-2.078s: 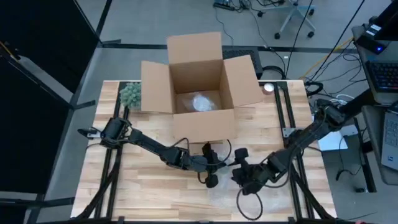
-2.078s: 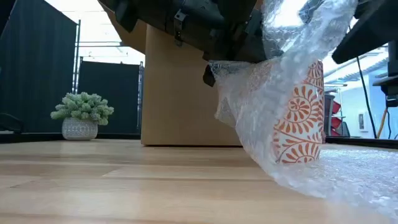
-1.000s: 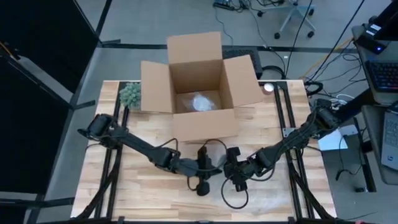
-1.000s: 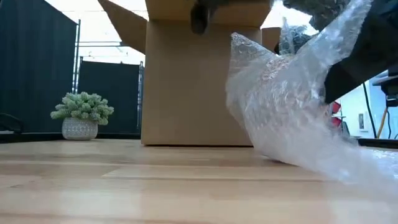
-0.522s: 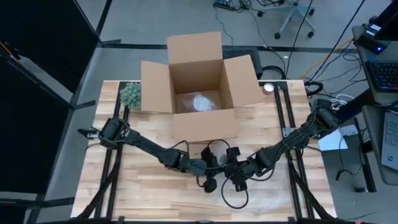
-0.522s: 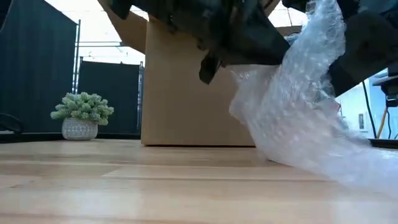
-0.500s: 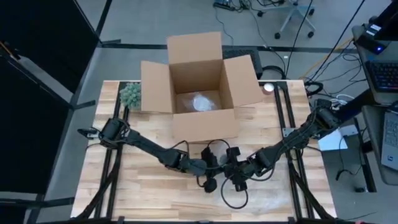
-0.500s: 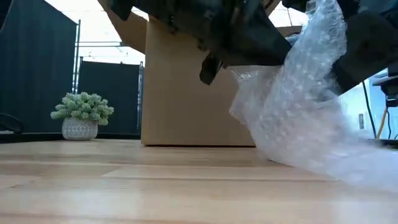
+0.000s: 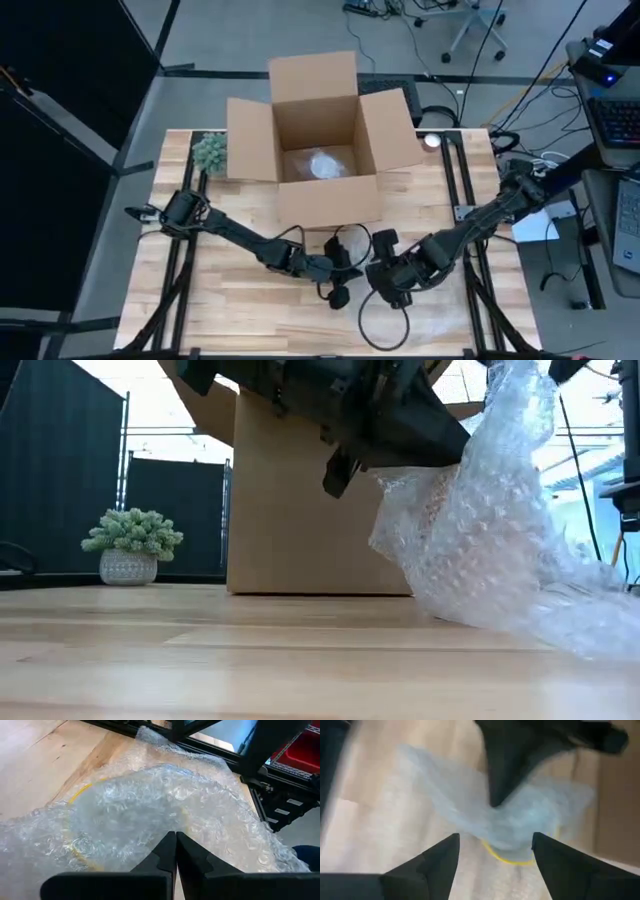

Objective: Wrap mug
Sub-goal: Wrap the orange mug in the bubble wrap

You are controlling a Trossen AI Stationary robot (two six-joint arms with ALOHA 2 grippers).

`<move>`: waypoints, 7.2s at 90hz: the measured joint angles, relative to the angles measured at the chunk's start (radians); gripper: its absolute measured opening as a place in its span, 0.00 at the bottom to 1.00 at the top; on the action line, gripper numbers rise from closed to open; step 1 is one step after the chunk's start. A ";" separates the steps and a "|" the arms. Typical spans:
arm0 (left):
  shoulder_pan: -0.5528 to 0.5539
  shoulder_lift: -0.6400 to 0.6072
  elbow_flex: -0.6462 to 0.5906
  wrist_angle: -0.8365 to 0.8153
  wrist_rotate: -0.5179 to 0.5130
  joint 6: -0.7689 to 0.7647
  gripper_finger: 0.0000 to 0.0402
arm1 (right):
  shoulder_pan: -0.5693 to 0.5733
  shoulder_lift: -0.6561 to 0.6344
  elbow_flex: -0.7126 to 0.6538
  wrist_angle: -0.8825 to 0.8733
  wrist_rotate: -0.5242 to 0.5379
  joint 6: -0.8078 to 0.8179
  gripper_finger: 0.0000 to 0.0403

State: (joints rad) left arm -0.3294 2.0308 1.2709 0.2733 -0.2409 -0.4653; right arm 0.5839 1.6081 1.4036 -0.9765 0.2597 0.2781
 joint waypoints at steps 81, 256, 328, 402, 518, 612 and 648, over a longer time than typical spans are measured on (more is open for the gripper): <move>0.023 -0.071 -0.003 -0.003 -0.026 -0.001 0.00 | -0.014 0.146 -0.234 0.308 0.041 -0.010 0.58; -0.077 -0.175 -0.006 -0.581 -0.089 -0.157 0.00 | -0.007 0.110 -0.286 0.322 0.104 0.068 0.58; 0.002 0.006 -0.002 0.110 -0.114 0.105 0.00 | -0.007 0.114 -0.289 0.324 0.098 0.050 0.58; 0.027 0.042 0.003 0.099 -0.091 0.053 0.00 | -0.013 0.143 -0.070 0.110 0.177 0.107 0.58; 0.063 0.046 0.089 0.076 -0.047 0.106 0.00 | 0.163 -0.020 0.036 -0.439 0.161 0.561 0.58; 0.128 0.190 0.231 0.113 0.100 0.157 0.00 | 0.342 -0.046 -0.588 0.222 0.291 0.957 0.58; 0.131 0.192 0.234 0.078 0.209 0.156 0.00 | 0.262 -0.045 -0.696 0.683 0.286 0.702 0.58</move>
State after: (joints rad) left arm -0.1982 2.2227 1.5049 0.3510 -0.0315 -0.3092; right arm 0.8458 1.5631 0.7078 -0.2935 0.5454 0.9802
